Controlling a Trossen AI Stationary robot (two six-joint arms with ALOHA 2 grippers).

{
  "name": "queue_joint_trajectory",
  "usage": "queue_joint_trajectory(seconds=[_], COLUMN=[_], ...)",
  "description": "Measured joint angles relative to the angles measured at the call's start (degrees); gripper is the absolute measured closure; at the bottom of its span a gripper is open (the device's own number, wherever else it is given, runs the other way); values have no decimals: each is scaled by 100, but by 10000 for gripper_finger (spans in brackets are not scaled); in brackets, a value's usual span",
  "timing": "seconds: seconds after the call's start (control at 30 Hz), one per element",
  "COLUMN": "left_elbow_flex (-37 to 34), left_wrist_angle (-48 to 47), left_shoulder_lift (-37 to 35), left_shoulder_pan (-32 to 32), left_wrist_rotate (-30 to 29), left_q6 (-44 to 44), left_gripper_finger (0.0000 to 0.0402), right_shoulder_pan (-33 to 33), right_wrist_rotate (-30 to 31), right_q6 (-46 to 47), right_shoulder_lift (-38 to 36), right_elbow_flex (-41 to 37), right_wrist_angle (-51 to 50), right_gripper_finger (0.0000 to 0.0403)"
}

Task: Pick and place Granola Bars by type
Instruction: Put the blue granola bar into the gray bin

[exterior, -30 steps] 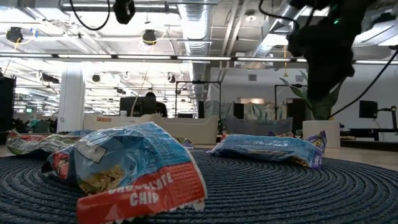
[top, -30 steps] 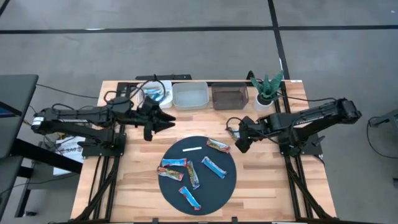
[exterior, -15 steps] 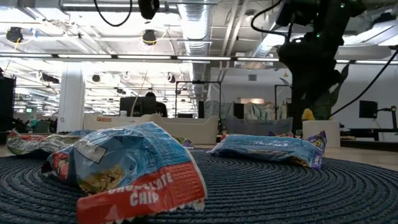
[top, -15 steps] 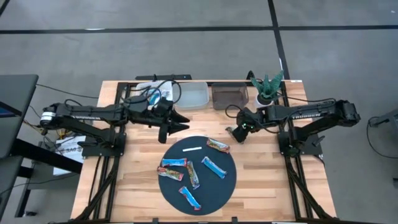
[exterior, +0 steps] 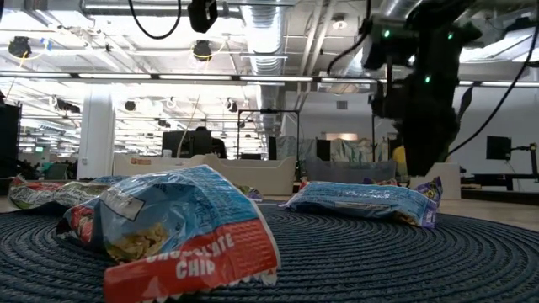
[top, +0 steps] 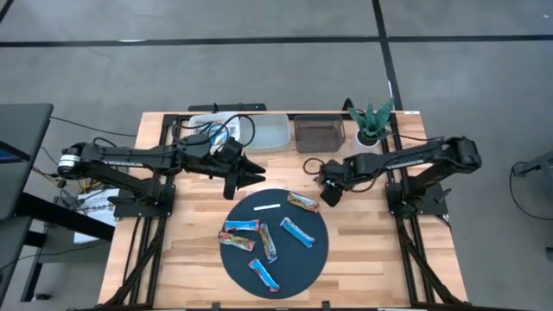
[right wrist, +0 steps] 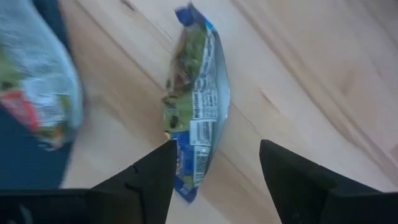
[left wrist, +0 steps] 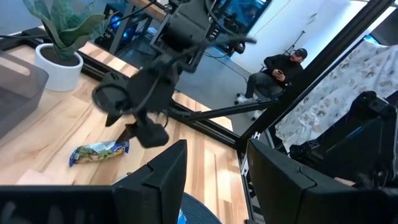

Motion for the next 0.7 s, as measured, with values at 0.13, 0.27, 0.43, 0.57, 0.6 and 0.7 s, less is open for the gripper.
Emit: queue_joint_trajectory(seconds=[0.13, 0.27, 0.43, 0.57, 0.6, 0.7], left_elbow_flex=[0, -2, -4, -4, -4, -4], left_wrist_angle=[-8, -20, -32, -32, -32, -33], left_shoulder_lift=[0, -2, -2, -2, -2, -2], left_shoulder_pan=[0, 0, 0, 0, 0, 0], left_wrist_rotate=[-4, -7, -10, -12, -11, -49], left_q6=[-1, -2, -4, -79, -99, -116], left_gripper_finger=[242, 242, 242, 242, 242, 242], right_shoulder_pan=[-10, 5, 1, 2, 3, 1], right_wrist_rotate=[-55, -442, -575, -577, -585, -588], right_q6=[-54, -287, -314, -323, -359, -402], right_shoulder_lift=[394, 674, 892, 968, 964, 926], right_elbow_flex=[0, 0, 0, 2, 2, 2], right_wrist_angle=[112, 424, 647, 666, 697, 694], right_gripper_finger=[184, 185, 189, 203, 210, 248])
